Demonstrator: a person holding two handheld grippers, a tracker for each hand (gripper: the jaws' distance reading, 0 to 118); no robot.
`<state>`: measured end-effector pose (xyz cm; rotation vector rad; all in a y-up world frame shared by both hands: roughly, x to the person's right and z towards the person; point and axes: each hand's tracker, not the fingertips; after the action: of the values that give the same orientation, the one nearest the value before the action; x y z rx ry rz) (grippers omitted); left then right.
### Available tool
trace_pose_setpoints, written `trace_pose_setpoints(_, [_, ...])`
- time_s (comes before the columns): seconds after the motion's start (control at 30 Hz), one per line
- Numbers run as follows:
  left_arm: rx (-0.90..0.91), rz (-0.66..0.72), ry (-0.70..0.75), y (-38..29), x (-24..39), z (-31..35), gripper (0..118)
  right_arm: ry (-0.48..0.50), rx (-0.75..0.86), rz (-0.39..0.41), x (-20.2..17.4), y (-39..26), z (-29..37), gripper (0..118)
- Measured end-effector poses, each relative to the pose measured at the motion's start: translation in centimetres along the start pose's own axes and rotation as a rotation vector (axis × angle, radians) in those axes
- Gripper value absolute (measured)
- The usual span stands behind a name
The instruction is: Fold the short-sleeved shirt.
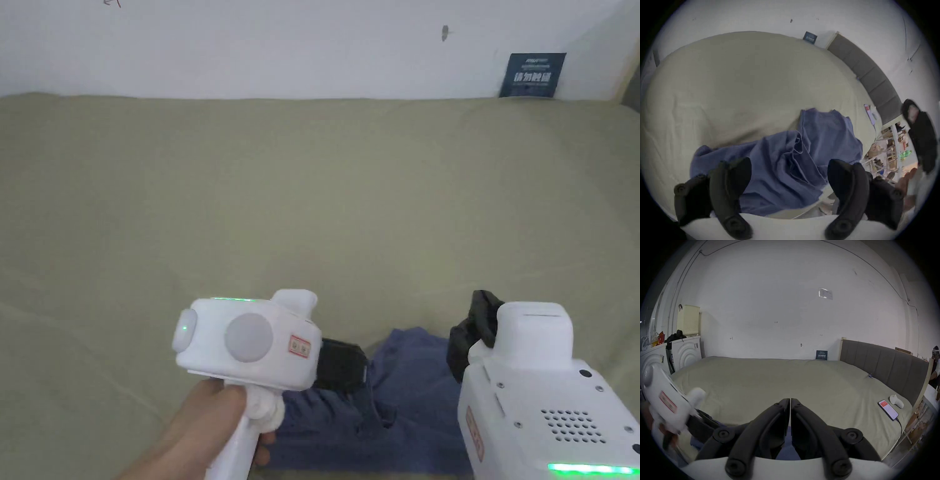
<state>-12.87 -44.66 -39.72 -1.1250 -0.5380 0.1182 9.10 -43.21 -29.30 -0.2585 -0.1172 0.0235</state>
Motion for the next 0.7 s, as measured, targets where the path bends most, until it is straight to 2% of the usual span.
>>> trace_pose_setpoints(0.03, [0.024,0.016,-0.014,0.7,-1.9,0.6,91,0.0,-0.002,-0.001,0.0,0.0,-0.1,7])
trace_pose_setpoints(0.07, [0.049,0.036,-0.023,0.6,-2.8,1.8,74,0.002,-0.001,-0.007,0.0,0.0,-0.1,7])
trace_pose_setpoints(0.1, [0.073,0.052,-0.031,0.5,-3.6,2.8,33,0.005,-0.001,-0.015,0.1,0.1,-0.1,7])
trace_pose_setpoints(0.13, [0.096,0.072,-0.054,0.6,-4.6,3.6,0,0.012,-0.004,-0.024,0.1,0.2,-0.2,7])
trace_pose_setpoints(0.2, [0.122,0.125,-0.096,0.6,-6.3,3.7,1,0.014,-0.006,-0.027,-0.1,0.2,-0.3,7])
trace_pose_setpoints(0.33, [0.062,0.161,-0.098,0.9,-7.9,0.4,1,0.024,-0.016,-0.027,-0.3,0.0,-0.3,7])
trace_pose_setpoints(0.4, [-0.037,0.219,-0.136,0.2,-7.6,-2.3,1,0.03,-0.023,-0.033,-0.4,0.0,-0.3,7])
trace_pose_setpoints(0.53, [-0.117,0.27,-0.293,-1.5,-4.9,-8.2,1,0.033,-0.036,-0.013,-0.5,-0.3,-0.5,7])
trace_pose_setpoints(0.63, [-0.101,0.401,-0.45,-2.7,-5.1,-10.3,1,0.031,-0.05,-0.012,-0.4,-0.6,-0.8,7])
trace_pose_setpoints(0.7, [-0.08,0.375,-0.394,-3.1,-5.6,-10.2,1,0.03,-0.06,-0.011,-0.4,-0.8,-0.9,7])
